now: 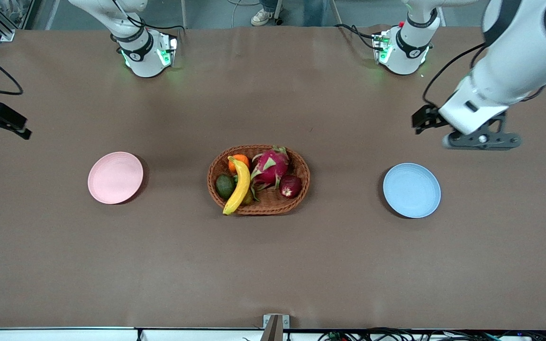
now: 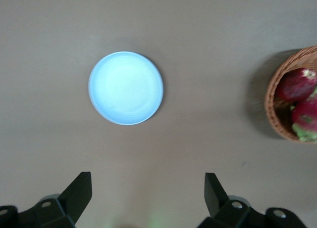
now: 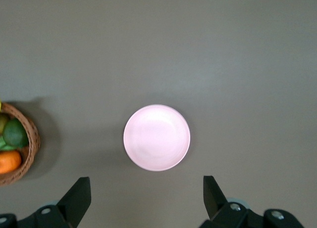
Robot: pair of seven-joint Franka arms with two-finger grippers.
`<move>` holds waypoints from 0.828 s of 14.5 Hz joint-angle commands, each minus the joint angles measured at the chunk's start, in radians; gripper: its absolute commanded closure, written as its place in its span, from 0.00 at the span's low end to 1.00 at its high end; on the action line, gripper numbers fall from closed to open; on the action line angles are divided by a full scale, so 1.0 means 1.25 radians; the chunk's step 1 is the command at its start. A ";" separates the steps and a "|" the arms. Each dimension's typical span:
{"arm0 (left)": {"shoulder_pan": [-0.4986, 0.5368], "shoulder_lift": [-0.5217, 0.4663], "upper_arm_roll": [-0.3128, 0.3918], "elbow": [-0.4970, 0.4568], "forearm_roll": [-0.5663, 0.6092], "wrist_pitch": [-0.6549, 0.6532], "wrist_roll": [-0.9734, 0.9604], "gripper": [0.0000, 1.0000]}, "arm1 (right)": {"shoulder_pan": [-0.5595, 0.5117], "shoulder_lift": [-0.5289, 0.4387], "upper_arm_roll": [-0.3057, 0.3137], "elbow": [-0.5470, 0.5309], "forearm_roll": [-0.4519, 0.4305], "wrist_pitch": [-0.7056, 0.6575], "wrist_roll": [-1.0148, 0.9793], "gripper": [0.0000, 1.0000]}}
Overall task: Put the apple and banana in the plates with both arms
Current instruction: 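Move the left gripper toward the basket while the right gripper reaches the basket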
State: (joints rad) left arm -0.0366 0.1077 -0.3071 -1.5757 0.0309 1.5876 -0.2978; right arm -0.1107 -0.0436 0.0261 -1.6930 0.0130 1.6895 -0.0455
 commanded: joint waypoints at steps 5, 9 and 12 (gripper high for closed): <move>-0.179 0.197 -0.018 0.019 -0.009 0.170 -0.391 0.00 | 0.097 0.130 0.005 0.020 -0.006 -0.019 0.007 0.00; -0.257 0.287 -0.018 0.019 -0.005 0.275 -0.568 0.00 | 0.205 0.213 0.005 0.017 0.086 0.051 0.022 0.00; -0.277 0.349 -0.018 0.020 -0.008 0.369 -0.635 0.00 | 0.293 0.270 0.005 0.017 0.102 0.113 0.078 0.00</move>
State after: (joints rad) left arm -0.3732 0.4958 -0.3335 -1.5761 0.0285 1.9944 -1.0363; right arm 0.2008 0.2478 0.0386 -1.6878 0.1197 1.7999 -0.0039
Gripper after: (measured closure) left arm 0.000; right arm 0.000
